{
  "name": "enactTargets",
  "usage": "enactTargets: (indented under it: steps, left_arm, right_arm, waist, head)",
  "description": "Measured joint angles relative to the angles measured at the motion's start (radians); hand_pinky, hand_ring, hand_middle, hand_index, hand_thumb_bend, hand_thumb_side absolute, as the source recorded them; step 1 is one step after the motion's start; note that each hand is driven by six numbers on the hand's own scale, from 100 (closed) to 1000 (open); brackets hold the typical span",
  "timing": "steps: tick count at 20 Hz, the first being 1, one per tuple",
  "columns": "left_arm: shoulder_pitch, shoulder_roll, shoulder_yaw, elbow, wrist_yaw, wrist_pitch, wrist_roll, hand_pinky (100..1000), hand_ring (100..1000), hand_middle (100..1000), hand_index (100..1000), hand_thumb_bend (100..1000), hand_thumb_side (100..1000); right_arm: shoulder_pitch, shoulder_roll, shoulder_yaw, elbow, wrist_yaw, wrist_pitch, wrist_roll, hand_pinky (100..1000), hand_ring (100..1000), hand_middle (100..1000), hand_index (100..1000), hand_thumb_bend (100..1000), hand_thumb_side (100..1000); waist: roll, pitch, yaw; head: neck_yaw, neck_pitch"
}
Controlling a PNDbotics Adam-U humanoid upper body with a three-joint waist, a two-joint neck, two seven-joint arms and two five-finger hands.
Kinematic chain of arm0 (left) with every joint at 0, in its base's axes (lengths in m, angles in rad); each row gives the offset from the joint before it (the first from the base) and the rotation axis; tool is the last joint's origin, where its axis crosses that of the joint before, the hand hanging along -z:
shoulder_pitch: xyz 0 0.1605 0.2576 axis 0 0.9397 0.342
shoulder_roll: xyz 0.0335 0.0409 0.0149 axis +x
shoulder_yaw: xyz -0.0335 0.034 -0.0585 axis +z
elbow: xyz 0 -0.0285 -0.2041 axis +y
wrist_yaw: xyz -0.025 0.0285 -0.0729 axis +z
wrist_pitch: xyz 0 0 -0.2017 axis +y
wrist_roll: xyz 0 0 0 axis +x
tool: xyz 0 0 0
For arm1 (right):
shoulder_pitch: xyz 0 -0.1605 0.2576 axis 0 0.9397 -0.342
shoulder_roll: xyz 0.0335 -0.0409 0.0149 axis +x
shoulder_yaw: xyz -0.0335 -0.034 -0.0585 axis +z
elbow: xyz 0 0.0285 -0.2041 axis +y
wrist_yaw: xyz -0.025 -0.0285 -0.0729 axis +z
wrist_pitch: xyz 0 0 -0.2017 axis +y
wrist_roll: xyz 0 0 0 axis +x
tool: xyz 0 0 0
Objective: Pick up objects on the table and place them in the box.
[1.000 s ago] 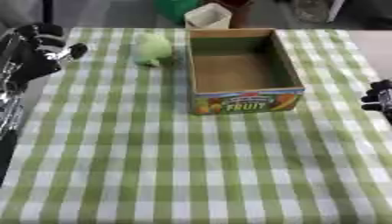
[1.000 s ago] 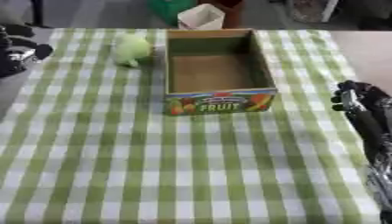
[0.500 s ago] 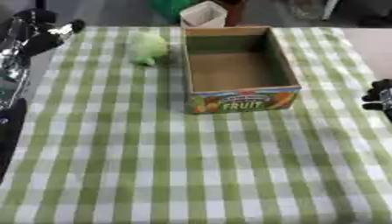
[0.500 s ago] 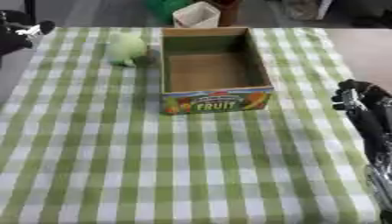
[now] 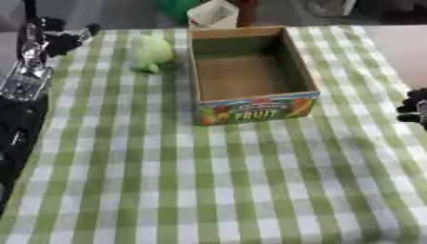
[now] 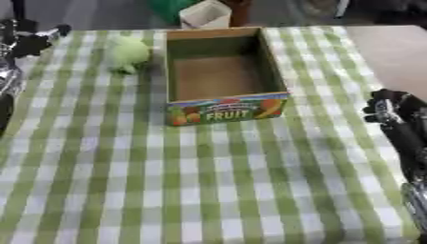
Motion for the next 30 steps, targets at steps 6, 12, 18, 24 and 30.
enactTargets:
  steps: [6, 12, 18, 24, 30]
  left_arm:
    - [-0.054, -0.023, -0.03, 0.011, -0.272, -0.019, -0.059, 589, 693, 684, 724, 848, 163]
    - [-0.075, -0.042, -0.034, -0.023, -0.494, -0.036, -0.178, 625, 722, 736, 765, 844, 178]
    - [-0.075, -0.053, -0.035, -0.052, -0.621, -0.03, -0.272, 637, 732, 752, 786, 865, 225]
    - [-0.064, -0.07, -0.035, -0.054, -0.671, -0.022, -0.308, 645, 738, 768, 803, 842, 178]
    - [-0.051, -0.081, -0.035, -0.052, -0.704, -0.011, -0.31, 633, 724, 760, 823, 804, 100]
  right_arm:
    - [-0.008, 0.001, 0.001, 0.0, -0.001, 0.001, 0.006, 614, 623, 562, 664, 100, 561]
    - [-0.013, 0.002, 0.006, 0.0, -0.003, 0.0, 0.008, 614, 624, 563, 664, 100, 565]
    - [-0.015, 0.002, 0.007, 0.0, -0.003, -0.001, 0.008, 614, 624, 563, 664, 100, 568]
    - [-0.015, 0.005, 0.007, 0.0, -0.003, -0.001, 0.009, 614, 624, 563, 664, 100, 570]
    - [-0.016, 0.007, 0.007, 0.0, -0.003, -0.003, 0.01, 614, 624, 563, 664, 100, 572]
  waist:
    - [0.012, 0.011, -0.025]
    - [0.023, 0.016, -0.041]
    - [0.028, 0.017, -0.044]
    - [0.032, 0.023, -0.049]
    - [0.033, 0.027, -0.049]
  head:
    - [0.01, -0.009]
    - [0.012, -0.009]
    - [0.012, -0.009]
    - [0.012, -0.01]
    - [0.012, -0.01]
